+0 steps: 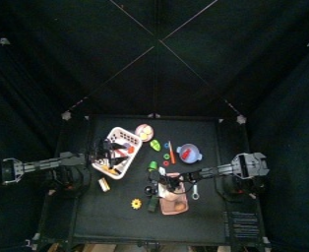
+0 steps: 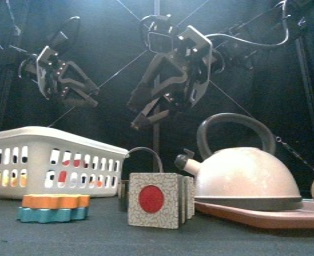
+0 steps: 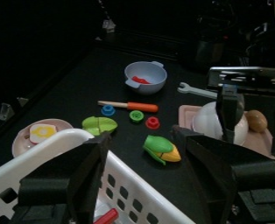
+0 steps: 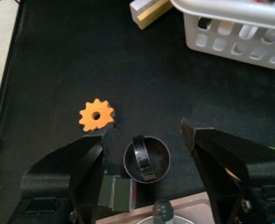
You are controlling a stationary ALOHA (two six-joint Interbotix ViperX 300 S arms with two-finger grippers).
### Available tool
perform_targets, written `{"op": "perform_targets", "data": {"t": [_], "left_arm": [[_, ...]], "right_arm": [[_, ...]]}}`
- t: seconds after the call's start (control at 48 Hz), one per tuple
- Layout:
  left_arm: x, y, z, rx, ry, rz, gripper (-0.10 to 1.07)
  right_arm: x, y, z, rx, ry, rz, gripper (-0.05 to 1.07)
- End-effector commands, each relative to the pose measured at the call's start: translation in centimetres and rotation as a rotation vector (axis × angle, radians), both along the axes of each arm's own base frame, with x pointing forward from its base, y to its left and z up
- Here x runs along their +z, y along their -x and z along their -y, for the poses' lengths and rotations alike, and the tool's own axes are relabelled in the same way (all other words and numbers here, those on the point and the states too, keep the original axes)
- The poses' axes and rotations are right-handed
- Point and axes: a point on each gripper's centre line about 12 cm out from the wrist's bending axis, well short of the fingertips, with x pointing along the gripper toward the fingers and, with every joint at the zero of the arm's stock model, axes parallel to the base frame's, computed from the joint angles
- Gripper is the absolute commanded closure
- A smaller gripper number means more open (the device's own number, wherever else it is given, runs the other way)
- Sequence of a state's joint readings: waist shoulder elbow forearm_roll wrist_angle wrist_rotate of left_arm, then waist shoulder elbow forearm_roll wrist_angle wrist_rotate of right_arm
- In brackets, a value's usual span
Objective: Grab cookiec utter
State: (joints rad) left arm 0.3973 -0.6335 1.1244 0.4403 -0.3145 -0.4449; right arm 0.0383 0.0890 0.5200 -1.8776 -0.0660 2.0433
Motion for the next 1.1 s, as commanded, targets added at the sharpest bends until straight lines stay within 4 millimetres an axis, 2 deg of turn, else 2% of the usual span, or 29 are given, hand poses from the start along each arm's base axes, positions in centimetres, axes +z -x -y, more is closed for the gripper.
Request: {"op": "perform_targets", "data": {"t": [0.0,0.312,0.542,0.688,0.938,1.083], "left_arm": [[0.6,-0.2,0.0,-0.008,-0.008,0.022,0.05],[0.3,-0.1,0.0,-0.005,-0.005,0.015,0.05],[0.4,-0.1,-0.1,0.002,-0.003,0.019,0.05],[0.5,-0.1,-0.1,0.005,0.003,0.025,0.05],[0.5,0.0,-0.1,0.003,0.006,0.032,0.05],[0.4,0.0,-0.1,0.006,0.008,0.031,0.05]], "right_arm": [[0.9,-0.5,0.0,-0.005,-0.003,0.025,0.09],[-1.6,-0.5,-0.3,-0.003,-0.010,-0.035,0.09],[-2.3,-0.8,-0.8,0.018,-0.028,-0.056,0.09],[-2.8,-0.7,-0.9,0.024,-0.047,-0.073,0.15],[-2.7,-0.7,-0.8,0.018,-0.055,-0.073,0.30],[-2.5,-0.8,-0.8,0.020,-0.054,-0.066,0.35]]}}
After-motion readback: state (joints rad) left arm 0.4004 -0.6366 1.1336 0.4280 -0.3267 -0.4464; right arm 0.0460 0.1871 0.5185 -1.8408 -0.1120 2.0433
